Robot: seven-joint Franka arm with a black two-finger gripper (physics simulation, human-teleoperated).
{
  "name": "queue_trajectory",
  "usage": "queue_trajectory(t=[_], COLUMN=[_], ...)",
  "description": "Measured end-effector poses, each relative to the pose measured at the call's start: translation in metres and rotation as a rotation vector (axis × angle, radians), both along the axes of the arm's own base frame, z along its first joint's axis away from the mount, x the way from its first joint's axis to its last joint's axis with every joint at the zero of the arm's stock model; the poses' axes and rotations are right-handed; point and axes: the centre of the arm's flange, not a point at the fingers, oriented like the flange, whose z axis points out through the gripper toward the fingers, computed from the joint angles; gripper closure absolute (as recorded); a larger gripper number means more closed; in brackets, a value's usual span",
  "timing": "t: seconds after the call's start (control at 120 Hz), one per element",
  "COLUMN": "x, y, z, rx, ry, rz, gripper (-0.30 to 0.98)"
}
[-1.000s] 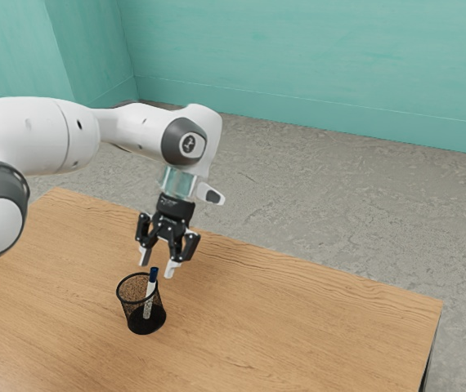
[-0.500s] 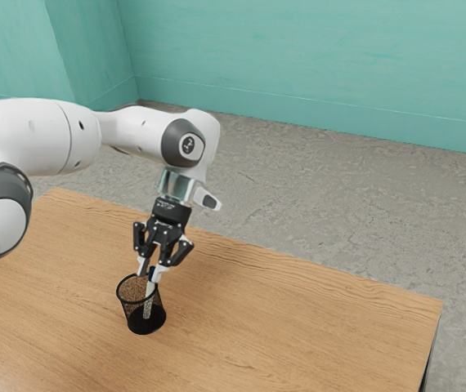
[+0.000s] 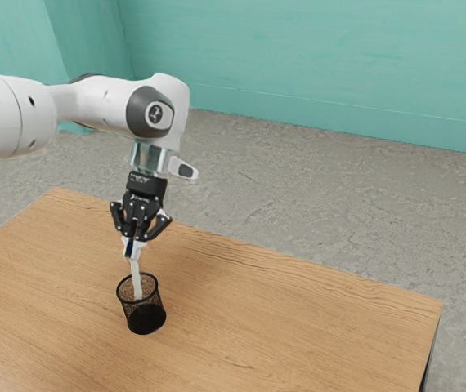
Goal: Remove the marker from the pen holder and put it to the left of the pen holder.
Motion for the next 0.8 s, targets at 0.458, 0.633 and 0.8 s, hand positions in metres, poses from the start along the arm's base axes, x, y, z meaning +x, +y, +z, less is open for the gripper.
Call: queue_trajectory(t=[0.458, 0.633, 0.8], x=[-0.06, -0.064, -0.029], y=[0.163, 0.217, 0.213], z=[0.004, -0.098, -0.128], rx=[0.088, 0.143, 0.118], ry=[0.098, 0.332, 0.324], rz=[0.251, 0.333, 0.317], gripper=[0.79, 0.79, 0.77])
